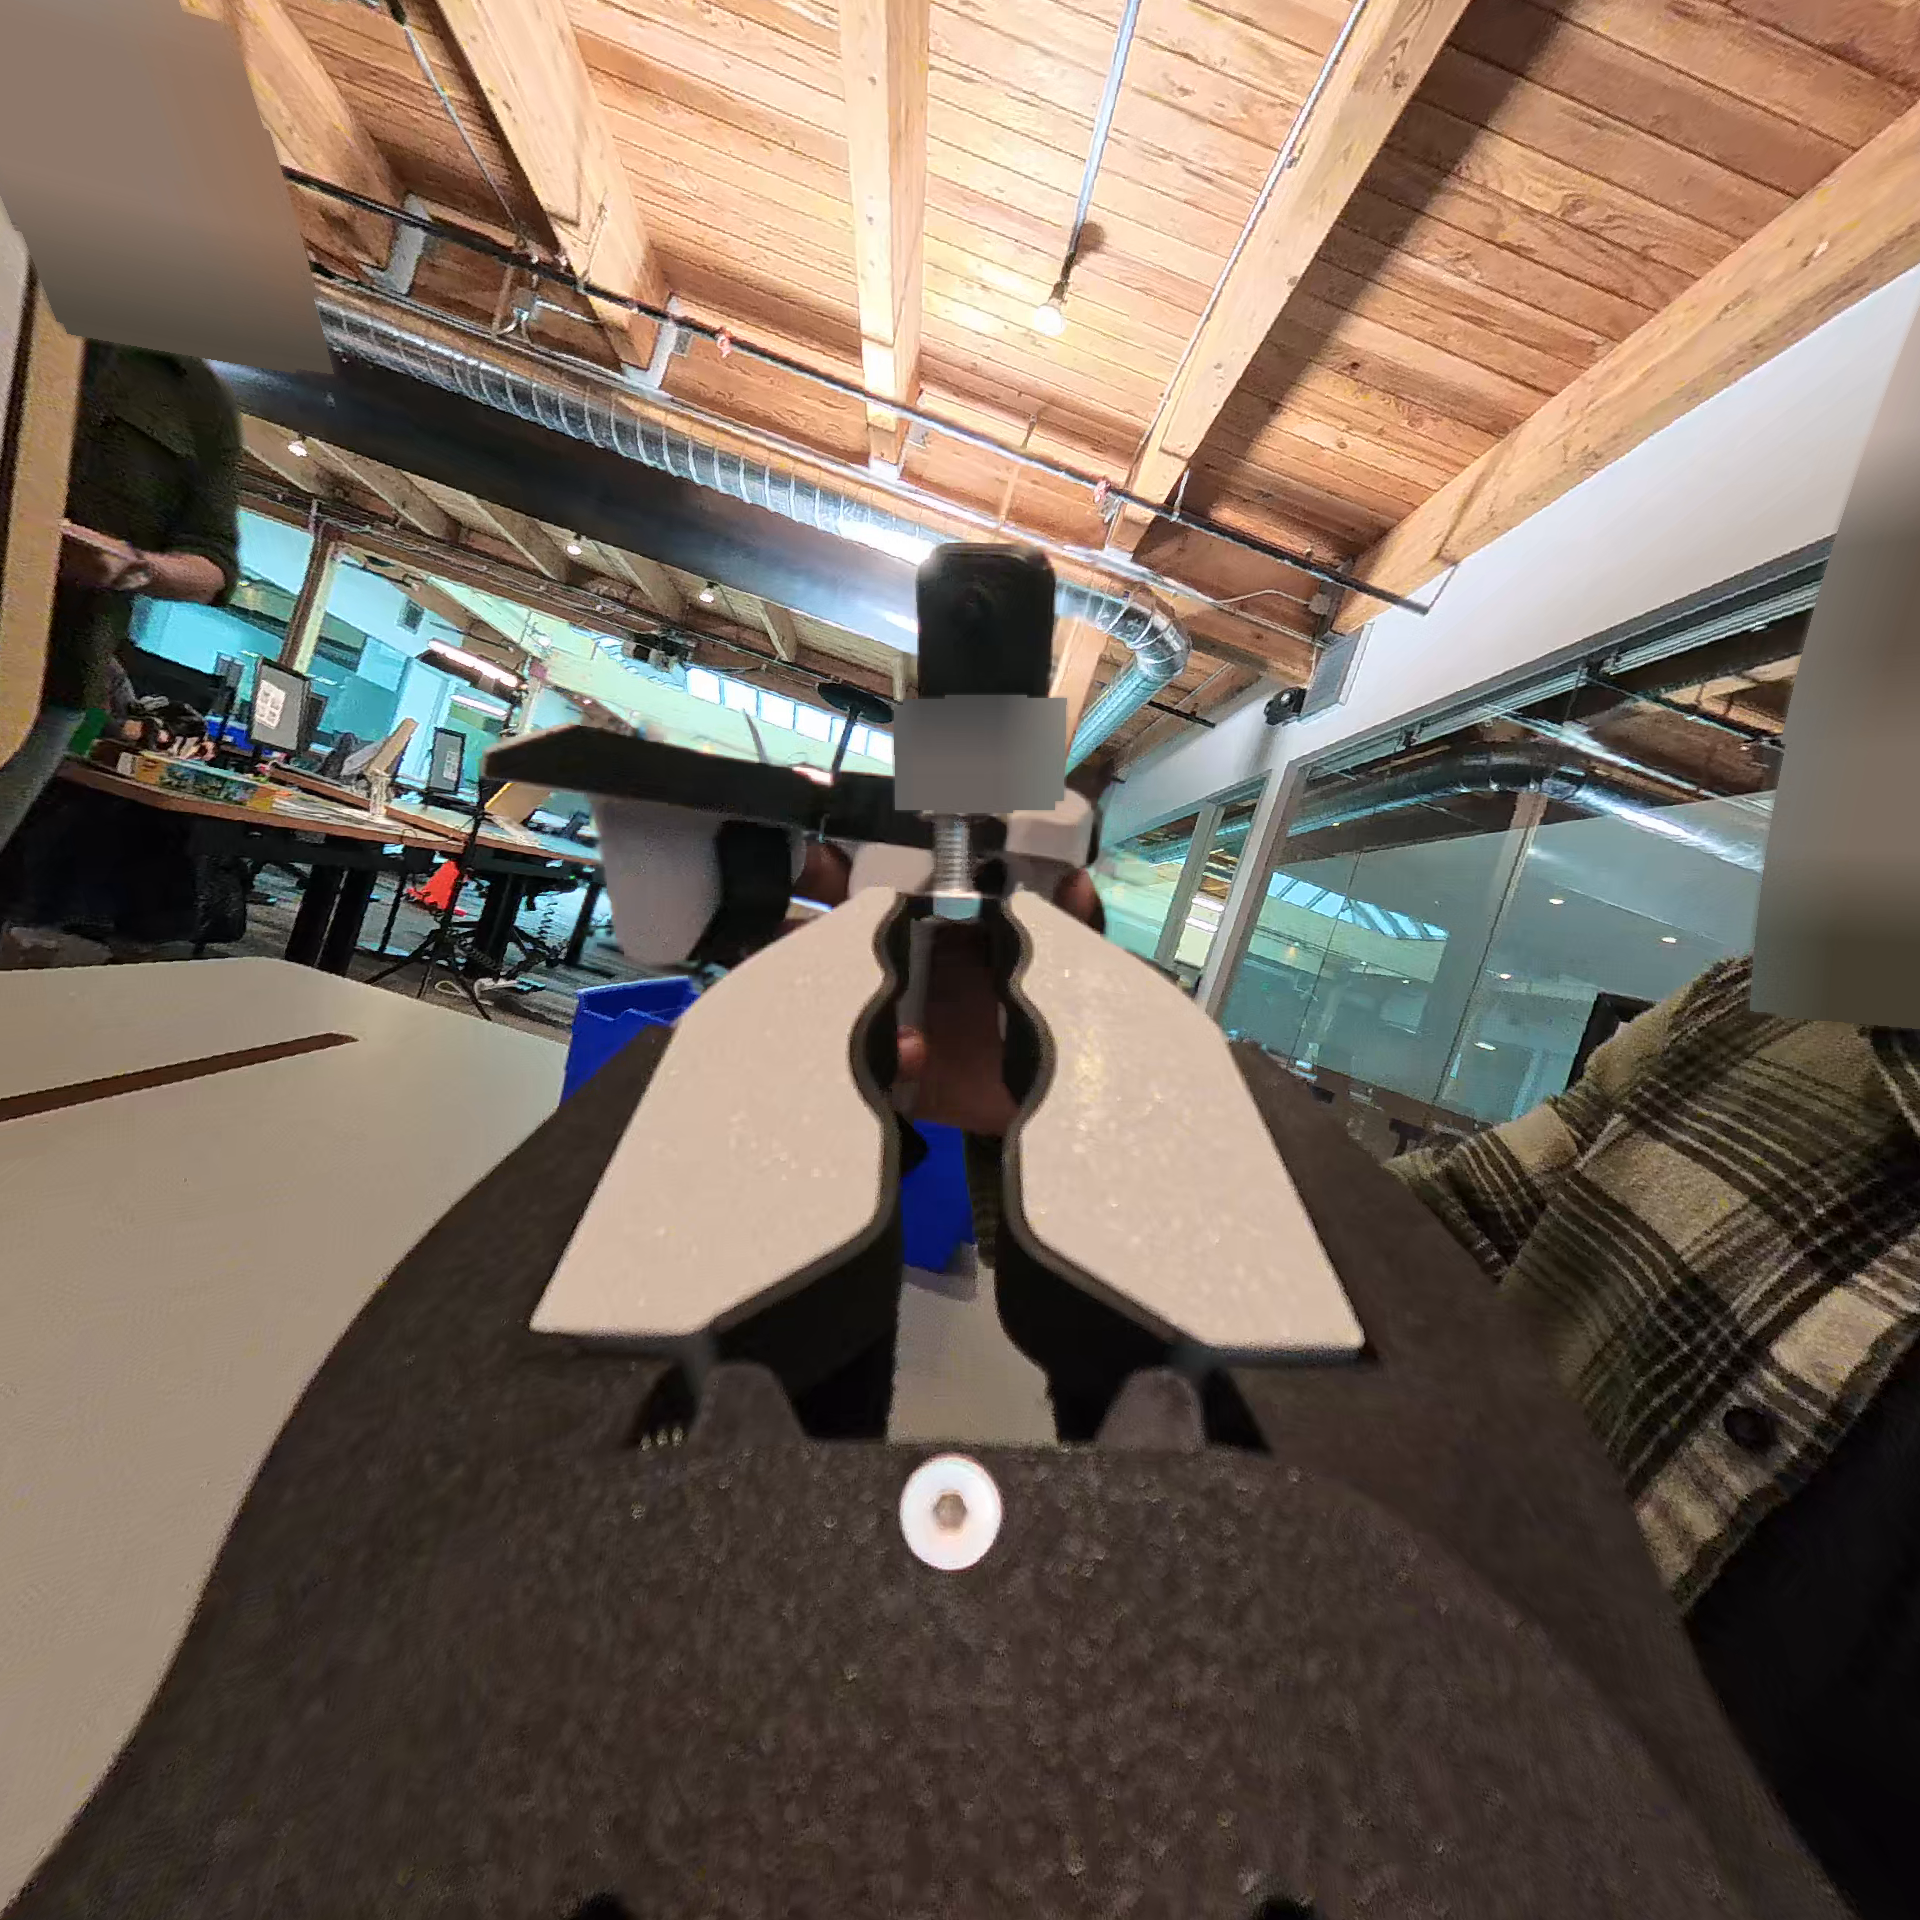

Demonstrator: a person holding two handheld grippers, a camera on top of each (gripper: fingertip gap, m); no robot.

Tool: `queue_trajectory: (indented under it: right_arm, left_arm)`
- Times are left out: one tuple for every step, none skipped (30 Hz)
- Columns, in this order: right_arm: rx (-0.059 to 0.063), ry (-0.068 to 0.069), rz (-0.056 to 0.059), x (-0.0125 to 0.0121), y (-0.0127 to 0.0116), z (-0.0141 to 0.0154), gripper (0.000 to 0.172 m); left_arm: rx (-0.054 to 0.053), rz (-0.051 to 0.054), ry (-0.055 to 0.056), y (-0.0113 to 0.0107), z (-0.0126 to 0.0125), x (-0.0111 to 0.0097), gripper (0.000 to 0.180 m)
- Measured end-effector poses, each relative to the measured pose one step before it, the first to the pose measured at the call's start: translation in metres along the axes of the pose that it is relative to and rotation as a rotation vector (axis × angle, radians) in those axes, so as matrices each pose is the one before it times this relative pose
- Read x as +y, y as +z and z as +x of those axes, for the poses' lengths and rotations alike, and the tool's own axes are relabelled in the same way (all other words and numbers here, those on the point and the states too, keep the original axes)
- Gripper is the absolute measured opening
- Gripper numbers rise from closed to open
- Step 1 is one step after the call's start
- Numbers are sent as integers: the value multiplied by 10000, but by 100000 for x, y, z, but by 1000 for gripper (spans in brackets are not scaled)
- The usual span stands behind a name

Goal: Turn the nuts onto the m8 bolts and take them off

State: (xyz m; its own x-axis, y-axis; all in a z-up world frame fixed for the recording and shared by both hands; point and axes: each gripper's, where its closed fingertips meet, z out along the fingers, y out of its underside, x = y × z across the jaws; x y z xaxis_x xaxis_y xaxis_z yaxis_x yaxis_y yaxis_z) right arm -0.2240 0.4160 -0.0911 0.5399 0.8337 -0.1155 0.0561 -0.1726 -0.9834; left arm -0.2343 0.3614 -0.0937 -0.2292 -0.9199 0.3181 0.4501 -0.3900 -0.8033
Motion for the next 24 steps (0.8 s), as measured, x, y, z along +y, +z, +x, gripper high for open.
queue_trajectory:
  right_arm:
    - [171, 8, -100, 150, -503, 731, 121]
    - [185, 157, -6, 38, -560, 702, 111]
    - [-102, 251, 412, -596, -460, 125, 111]
    - [-324, 276, 319, -575, -159, -499, 110]
    - [-302, 28, 25, -153, 220, -781, 110]
    - [-164, -155, -162, 176, 468, -723, 111]
    - [-206, -97, -114, 175, 511, -687, 112]
    - [-108, 81, -59, 127, 352, -286, 112]
    - [192, -9, -58, 162, 14, 429, 112]
    - [365, -104, -103, 220, -342, 886, 116]
    - [75, 110, 68, -8, -540, 532, 116]
    - [16, 245, 217, -256, -552, 384, 112]
    - [-163, 178, 230, -340, -363, -58, 111]
    - [-165, 76, 94, -191, -58, -343, 111]
    - [-149, -69, -7, -50, 248, -536, 111]
    - [-241, -72, -72, 89, 441, -733, 112]
    - [-200, -39, -90, 154, 498, -595, 112]
    - [26, -62, -131, 219, 395, -101, 112]
    - [218, -125, -141, 223, 104, 391, 112]
    - [269, -73, -104, 171, -208, 697, 114]
    - [127, 101, 83, -68, -468, 586, 111]
    - [103, 135, 188, -217, -574, 539, 110]
    - [28, 106, 171, -250, -467, 285, 110]
    - [-118, 84, 162, -284, -184, -170, 109]
  left_arm:
    - [-99, -2, 50, -79, -89, 10, 15]
    - [111, 28, -1, -136, 153, -67, 15]
    - [-5, 10, -30, -89, 3, -78, 15]
    - [-49, -5, 70, -19, -82, -16, 15]
    - [13, -30, -10, 69, -33, 37, 15]
    - [61, 14, -65, 105, 22, 13, 15]
    - [59, 15, -40, 117, 72, 48, 15]
    - [48, -30, 0, 101, 117, 100, 15]
    - [29, -24, 42, 68, 137, 49, 15]
    - [-38, -15, 35, 7, 42, 25, 15]
    - [-54, 1, 23, -72, -44, -17, 15]
    - [83, 57, -8, -96, 127, -117, 15]
    - [-12, 40, -19, -74, -25, -113, 15]
    - [-12, 18, 27, -21, -35, -70, 15]
    - [39, -10, -17, 30, 0, -24, 14]
    - [33, 18, -23, 63, 17, -32, 14]
    - [54, 17, -19, 68, 72, -3, 14]
    - [69, -20, -15, 72, 126, 54, 14]
    - [14, -18, 32, 40, 91, 44, 15]
    - [-16, -4, 41, -10, 55, -10, 15]
    - [-18, 10, 23, -78, 38, -52, 15]
    - [7, 18, 14, -87, 47, -95, 15]
    - [-39, 5, 44, -79, -39, -70, 15]
    - [-10, -5, 7, -28, -63, -38, 15]
